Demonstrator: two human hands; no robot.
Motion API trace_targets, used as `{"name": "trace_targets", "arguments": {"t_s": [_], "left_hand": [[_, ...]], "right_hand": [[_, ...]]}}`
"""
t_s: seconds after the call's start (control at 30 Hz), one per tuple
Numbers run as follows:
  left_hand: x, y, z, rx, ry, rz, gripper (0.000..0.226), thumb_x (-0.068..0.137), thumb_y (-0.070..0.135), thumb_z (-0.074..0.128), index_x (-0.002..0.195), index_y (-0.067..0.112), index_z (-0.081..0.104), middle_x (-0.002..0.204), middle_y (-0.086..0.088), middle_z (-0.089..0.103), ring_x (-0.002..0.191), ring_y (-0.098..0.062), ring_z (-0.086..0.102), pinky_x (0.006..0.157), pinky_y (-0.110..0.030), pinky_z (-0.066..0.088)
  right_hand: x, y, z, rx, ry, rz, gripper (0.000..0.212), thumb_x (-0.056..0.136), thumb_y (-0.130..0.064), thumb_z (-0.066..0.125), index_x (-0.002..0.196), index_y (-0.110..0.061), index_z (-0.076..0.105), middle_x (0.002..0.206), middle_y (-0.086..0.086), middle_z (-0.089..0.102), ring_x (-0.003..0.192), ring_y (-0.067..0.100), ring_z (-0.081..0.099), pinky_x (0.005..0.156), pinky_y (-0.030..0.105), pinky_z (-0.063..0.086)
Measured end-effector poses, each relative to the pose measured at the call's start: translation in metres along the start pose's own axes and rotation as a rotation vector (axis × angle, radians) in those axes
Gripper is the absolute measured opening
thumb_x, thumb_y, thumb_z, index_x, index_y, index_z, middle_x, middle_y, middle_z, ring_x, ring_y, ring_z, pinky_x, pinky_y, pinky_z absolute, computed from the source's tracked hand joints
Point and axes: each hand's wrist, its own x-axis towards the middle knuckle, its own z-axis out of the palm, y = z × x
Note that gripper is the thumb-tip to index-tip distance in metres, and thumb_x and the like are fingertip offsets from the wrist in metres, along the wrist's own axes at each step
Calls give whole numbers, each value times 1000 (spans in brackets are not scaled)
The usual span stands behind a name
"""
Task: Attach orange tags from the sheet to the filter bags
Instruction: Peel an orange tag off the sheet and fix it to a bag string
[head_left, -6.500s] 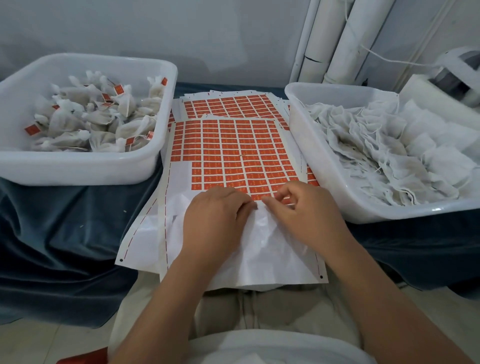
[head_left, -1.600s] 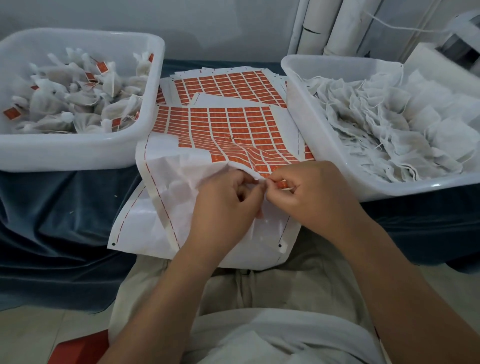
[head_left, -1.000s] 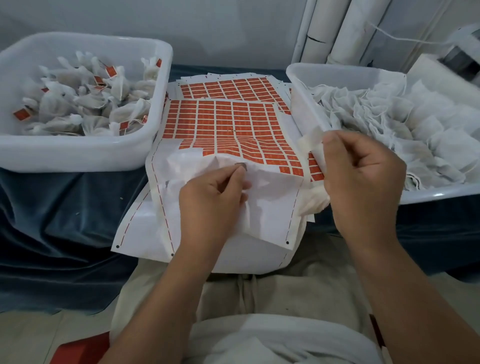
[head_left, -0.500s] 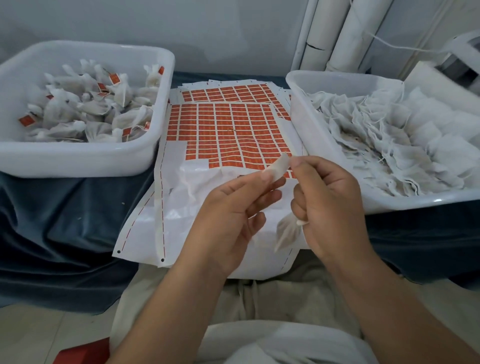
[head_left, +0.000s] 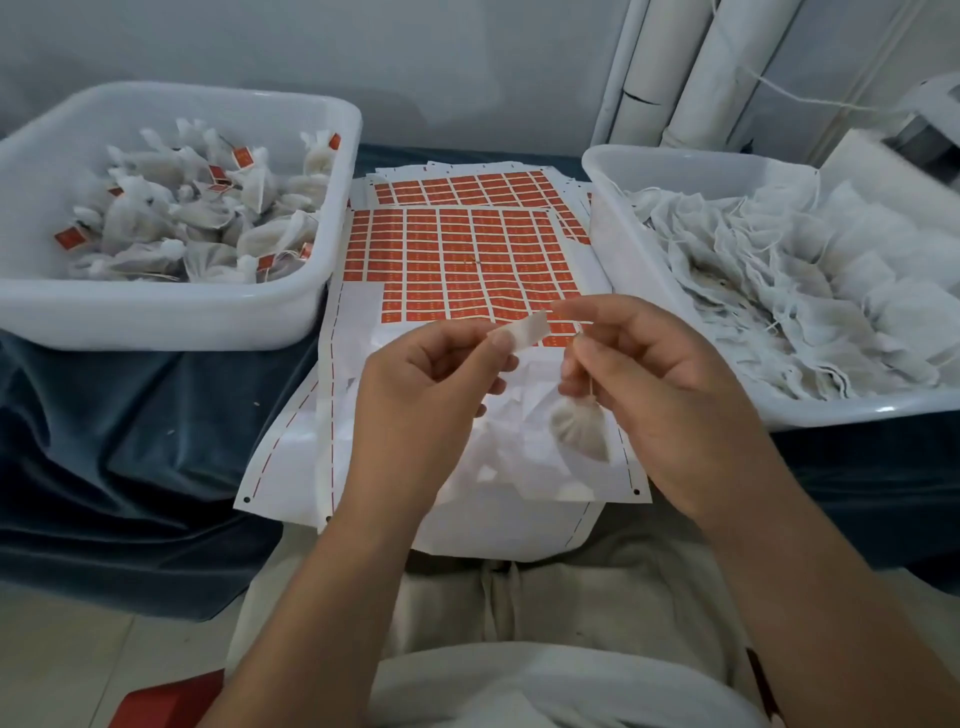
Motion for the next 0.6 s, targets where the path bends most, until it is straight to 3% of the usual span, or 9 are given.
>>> {"name": "trace_targets", "arguments": {"t_s": [0.1, 0.2, 0.27, 0.43, 0.6], "left_hand": [[0, -2, 0, 30, -41, 38, 5, 96, 33, 73, 95, 31, 78, 84, 15, 78, 81, -8, 75, 66, -18, 59], [1, -5, 0, 63, -111, 96, 4, 97, 30, 74, 95, 28, 77, 89, 13, 77, 89, -14, 75, 78, -36, 65], [1, -6, 0, 31, -165, 135, 5, 97, 28, 72, 96, 24, 75, 92, 11, 77, 92, -17, 74, 83, -41, 64], [2, -6, -5, -118, -369, 145, 7, 100, 15, 64, 96, 10, 63, 91, 2, 79, 87, -19, 78, 75, -28, 63], [0, -3, -6, -113, -403, 127, 10, 96, 14, 61, 87, 14, 58, 85, -1, 81, 68, -22, 78, 56, -22, 56]], "right_hand": [[-2, -9, -4, -208, -14, -106, 30, 103, -24, 64, 130, -37, 68, 101, -14, 79, 104, 7, 74, 94, 19, 55], [-4, -16, -5, -328, -34, -142, 37, 100, -19, 71, 133, -35, 66, 100, -22, 78, 101, 1, 74, 91, 16, 55], [-6, -20, -4, -351, -38, -155, 42, 96, -17, 75, 133, -34, 65, 97, -23, 78, 95, 1, 75, 89, 17, 57], [-8, -27, -1, -517, -7, -274, 39, 98, -23, 71, 134, -36, 63, 93, -34, 73, 95, -13, 68, 81, 2, 45], [-8, -25, 2, -551, 70, -332, 30, 100, -22, 66, 129, -31, 66, 92, -22, 75, 89, -7, 65, 80, 5, 41]]}}
